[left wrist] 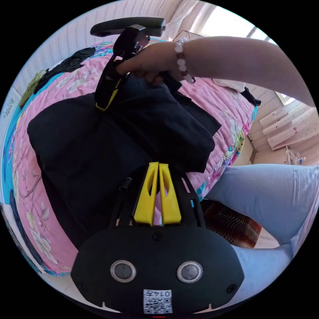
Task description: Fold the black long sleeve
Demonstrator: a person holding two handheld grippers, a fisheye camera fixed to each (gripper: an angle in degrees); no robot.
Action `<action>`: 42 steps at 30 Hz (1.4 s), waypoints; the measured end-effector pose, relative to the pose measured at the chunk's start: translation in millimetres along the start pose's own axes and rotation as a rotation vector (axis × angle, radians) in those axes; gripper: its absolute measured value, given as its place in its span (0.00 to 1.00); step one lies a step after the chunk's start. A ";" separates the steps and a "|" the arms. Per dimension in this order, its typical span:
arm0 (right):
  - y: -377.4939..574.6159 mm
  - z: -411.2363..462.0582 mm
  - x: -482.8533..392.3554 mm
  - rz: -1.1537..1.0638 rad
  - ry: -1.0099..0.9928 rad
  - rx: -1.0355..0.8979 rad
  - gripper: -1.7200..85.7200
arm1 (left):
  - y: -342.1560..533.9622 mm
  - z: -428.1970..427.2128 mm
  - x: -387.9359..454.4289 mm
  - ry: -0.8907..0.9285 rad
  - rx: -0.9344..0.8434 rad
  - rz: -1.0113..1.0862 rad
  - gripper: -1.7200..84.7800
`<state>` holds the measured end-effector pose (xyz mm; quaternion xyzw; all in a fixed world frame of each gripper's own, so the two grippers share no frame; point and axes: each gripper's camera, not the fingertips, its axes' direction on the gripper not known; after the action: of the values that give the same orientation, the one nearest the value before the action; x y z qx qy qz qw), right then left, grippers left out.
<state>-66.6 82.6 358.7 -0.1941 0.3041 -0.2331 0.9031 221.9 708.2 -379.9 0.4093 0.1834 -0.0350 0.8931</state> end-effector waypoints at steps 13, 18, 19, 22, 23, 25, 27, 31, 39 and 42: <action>27.2 -57.4 63.1 0.119 -0.102 0.211 0.02 | 20.9 -36.4 27.0 0.171 0.026 -0.079 0.02; 129.8 -106.7 123.0 0.327 -0.057 0.384 0.03 | 0.1 -93.3 78.1 0.127 0.208 -0.036 0.17; 148.6 -104.6 135.9 0.358 -0.052 0.374 0.04 | -5.2 -93.2 85.4 0.128 0.206 -0.029 0.18; 177.7 -93.0 159.2 0.426 -0.098 0.347 0.12 | -28.9 -82.0 126.6 0.089 0.178 0.048 0.21; 182.0 -87.9 163.6 0.434 -0.102 0.335 0.14 | -37.5 -72.6 144.5 0.060 0.148 0.104 0.22; 183.3 -79.2 171.2 0.452 -0.122 0.325 0.16 | -51.5 -53.9 168.3 -0.038 0.073 0.164 0.22; 179.1 -68.4 179.9 0.456 -0.183 0.319 0.17 | -68.7 -47.9 175.3 -0.090 0.029 0.129 0.22; 164.6 -41.6 191.8 0.462 -0.234 0.289 0.17 | -80.3 -71.7 160.3 -0.065 0.033 0.024 0.18; 148.4 -26.0 181.5 0.388 -0.401 0.310 0.06 | -80.3 -154.9 100.6 0.070 0.173 -0.104 0.03; 140.9 -44.2 167.4 0.375 -0.401 0.370 0.05 | -62.6 -224.2 69.2 0.077 0.373 -0.215 0.02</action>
<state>66.0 98.2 179.8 -0.0094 0.1032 -0.0710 0.9921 205.9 839.6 -583.5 0.5465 0.2503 -0.1478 0.7854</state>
